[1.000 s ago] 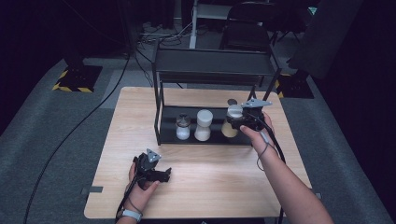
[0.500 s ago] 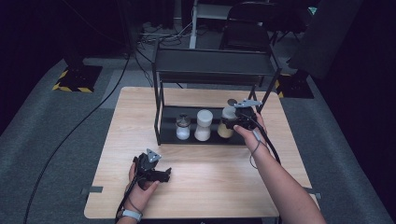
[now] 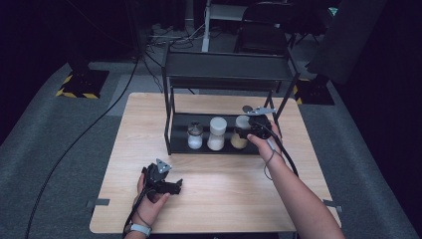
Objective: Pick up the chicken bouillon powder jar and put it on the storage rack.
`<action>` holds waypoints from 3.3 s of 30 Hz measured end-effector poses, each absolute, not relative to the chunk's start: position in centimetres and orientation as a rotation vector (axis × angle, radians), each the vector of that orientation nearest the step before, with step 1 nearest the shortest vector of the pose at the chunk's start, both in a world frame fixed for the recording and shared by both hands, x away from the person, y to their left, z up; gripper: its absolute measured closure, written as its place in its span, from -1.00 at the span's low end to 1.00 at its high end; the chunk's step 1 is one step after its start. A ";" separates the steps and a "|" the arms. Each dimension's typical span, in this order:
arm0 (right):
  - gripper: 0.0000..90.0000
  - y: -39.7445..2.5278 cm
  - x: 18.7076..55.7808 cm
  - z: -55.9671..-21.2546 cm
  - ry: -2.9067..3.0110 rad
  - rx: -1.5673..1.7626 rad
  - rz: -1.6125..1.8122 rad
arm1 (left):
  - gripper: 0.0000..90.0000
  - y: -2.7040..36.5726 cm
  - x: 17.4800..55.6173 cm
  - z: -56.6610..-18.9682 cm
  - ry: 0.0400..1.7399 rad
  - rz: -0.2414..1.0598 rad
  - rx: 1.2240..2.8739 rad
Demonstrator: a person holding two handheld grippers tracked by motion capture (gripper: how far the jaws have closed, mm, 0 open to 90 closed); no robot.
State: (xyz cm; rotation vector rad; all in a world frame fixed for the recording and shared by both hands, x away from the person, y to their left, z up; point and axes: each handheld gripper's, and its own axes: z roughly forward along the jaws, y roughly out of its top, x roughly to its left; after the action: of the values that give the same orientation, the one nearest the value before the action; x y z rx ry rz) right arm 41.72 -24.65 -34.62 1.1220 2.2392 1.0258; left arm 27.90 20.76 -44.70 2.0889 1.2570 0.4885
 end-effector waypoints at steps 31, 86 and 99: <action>-0.87 -27.6 36.5 -31.7 2.202 1.070 1.095 | -0.99 20.8 27.9 -44.7 1.257 0.488 2.089; -0.92 -32.8 31.0 -41.8 2.299 1.174 0.996 | -0.99 20.7 27.9 -44.7 1.258 0.489 2.088; -0.92 -32.8 30.8 -43.2 2.310 1.199 0.948 | -0.99 20.8 27.9 -44.7 1.258 0.488 2.089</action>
State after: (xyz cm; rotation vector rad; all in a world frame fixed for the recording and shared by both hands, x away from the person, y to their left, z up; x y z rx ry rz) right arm 30.78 -32.80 -43.21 1.1987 2.3095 0.9479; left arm 27.90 20.75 -44.70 2.0885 1.2579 0.4885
